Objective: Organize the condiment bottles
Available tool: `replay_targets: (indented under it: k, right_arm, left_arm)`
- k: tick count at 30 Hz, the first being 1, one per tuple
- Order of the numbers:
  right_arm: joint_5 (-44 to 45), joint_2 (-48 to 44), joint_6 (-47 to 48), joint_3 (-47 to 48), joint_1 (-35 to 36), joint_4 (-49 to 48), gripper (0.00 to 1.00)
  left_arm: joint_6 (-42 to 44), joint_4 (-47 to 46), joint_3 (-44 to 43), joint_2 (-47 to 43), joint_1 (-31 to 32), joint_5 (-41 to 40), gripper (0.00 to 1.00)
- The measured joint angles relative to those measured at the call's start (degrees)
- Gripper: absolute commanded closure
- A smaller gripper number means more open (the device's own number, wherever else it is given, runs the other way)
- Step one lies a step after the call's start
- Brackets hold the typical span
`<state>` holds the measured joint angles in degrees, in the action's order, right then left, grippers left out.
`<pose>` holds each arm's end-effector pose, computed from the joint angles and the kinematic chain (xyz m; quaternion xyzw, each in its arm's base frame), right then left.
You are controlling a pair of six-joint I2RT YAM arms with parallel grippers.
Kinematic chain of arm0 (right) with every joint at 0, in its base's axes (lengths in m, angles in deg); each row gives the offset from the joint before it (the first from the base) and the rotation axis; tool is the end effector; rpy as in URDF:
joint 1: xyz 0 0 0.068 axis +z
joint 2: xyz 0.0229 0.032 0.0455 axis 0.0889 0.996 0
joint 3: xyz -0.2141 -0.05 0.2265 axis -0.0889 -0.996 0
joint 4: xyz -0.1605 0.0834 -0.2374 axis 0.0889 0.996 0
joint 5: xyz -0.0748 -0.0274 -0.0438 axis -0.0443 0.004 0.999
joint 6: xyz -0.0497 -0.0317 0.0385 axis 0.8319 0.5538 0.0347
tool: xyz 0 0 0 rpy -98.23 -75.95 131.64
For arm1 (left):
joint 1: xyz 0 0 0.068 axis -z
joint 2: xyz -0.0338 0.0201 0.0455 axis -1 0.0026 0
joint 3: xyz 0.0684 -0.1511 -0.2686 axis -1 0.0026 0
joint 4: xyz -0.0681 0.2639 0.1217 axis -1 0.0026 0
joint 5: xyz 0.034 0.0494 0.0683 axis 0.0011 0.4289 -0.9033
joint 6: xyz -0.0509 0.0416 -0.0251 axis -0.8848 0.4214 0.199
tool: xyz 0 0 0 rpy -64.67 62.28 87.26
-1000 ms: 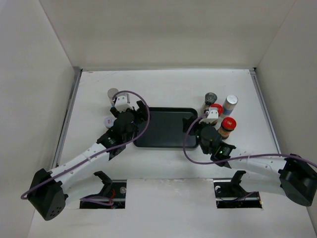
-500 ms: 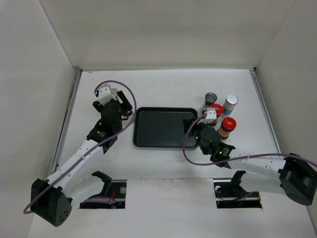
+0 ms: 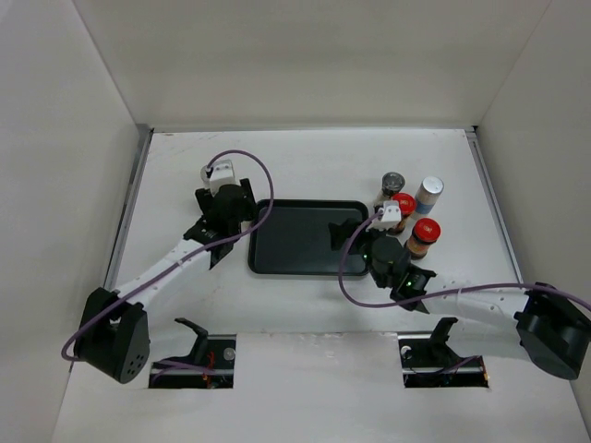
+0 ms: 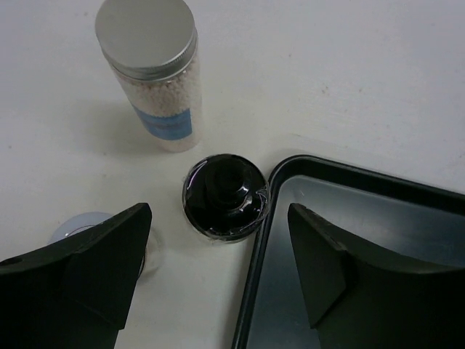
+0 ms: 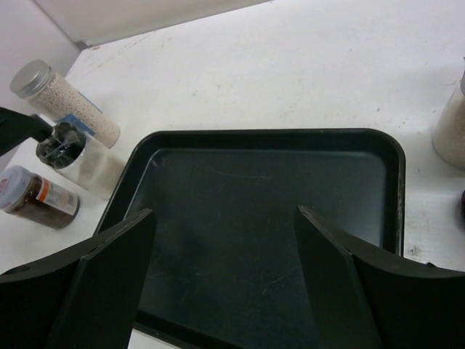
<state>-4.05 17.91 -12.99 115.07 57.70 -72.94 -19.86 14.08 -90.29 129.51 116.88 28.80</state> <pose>0.1886 0.1927 0.2413 0.0221 0.7430 0.2222 0.6309 0.2798 -0.1070 0.2713 -0.1160 0.8255 0.0179 0.5520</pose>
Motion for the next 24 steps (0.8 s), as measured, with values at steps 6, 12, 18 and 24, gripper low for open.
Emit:
replay_targets:
  k: [6,12,18,24]
  right_arm:
    - [-0.3,0.4,0.0,0.0,0.0,-0.1,0.13]
    - [-0.8,0.4,0.0,0.0,0.0,-0.5,0.14]
    - [-1.6,0.4,0.0,0.0,-0.1,-0.8,0.13]
    - [-2.1,-1.0,0.0,-1.1,-0.4,-1.3,0.12]
  left_arm:
    - [0.0,-0.3,0.0,4.5,0.0,0.4,0.25]
    - [0.2,-3.3,0.0,8.8,-0.8,0.6,0.30]
    - [0.7,-6.6,0.0,11.0,-2.2,1.3,0.58]
    - [1.3,-6.7,0.0,9.5,-2.3,1.7,0.68]
